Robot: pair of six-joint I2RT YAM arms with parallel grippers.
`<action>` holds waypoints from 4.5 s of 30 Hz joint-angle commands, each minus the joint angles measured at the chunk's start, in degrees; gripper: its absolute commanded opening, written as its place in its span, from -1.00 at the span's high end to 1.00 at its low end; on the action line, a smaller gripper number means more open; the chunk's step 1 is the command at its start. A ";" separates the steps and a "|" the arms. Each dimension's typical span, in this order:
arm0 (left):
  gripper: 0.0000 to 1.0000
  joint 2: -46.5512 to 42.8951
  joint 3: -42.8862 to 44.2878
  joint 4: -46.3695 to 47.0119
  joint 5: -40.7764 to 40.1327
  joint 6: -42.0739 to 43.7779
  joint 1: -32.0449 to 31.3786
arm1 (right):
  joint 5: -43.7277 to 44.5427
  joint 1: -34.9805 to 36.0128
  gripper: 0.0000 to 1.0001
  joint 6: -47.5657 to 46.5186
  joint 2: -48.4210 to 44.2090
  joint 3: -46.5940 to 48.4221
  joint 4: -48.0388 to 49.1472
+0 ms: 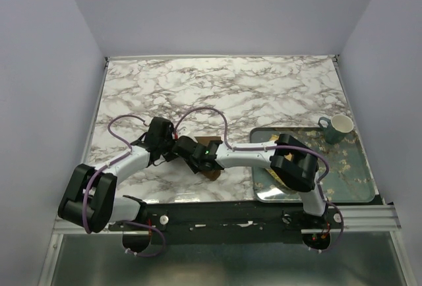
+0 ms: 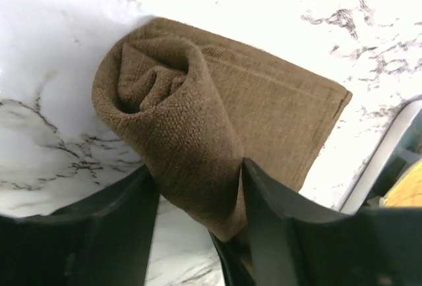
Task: Fold the napkin, place the utensils inside, and roll it up
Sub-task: Roll the napkin with the utensil
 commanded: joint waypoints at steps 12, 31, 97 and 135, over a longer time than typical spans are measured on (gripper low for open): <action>-0.81 -6.15 2.13 -3.78 1.62 1.77 0.08 | -48.50 -19.97 0.35 -0.45 -3.15 -25.24 30.18; -0.39 3.88 1.52 0.80 -2.68 4.22 0.25 | -70.21 -26.41 0.11 -9.51 5.75 -13.29 12.89; -0.68 5.10 3.97 3.00 1.37 3.34 1.31 | -71.96 -26.24 0.02 -1.77 10.57 -9.95 13.68; -0.24 2.03 2.21 1.60 3.91 1.59 0.43 | -8.06 -6.64 -0.54 -3.27 3.45 7.56 -7.08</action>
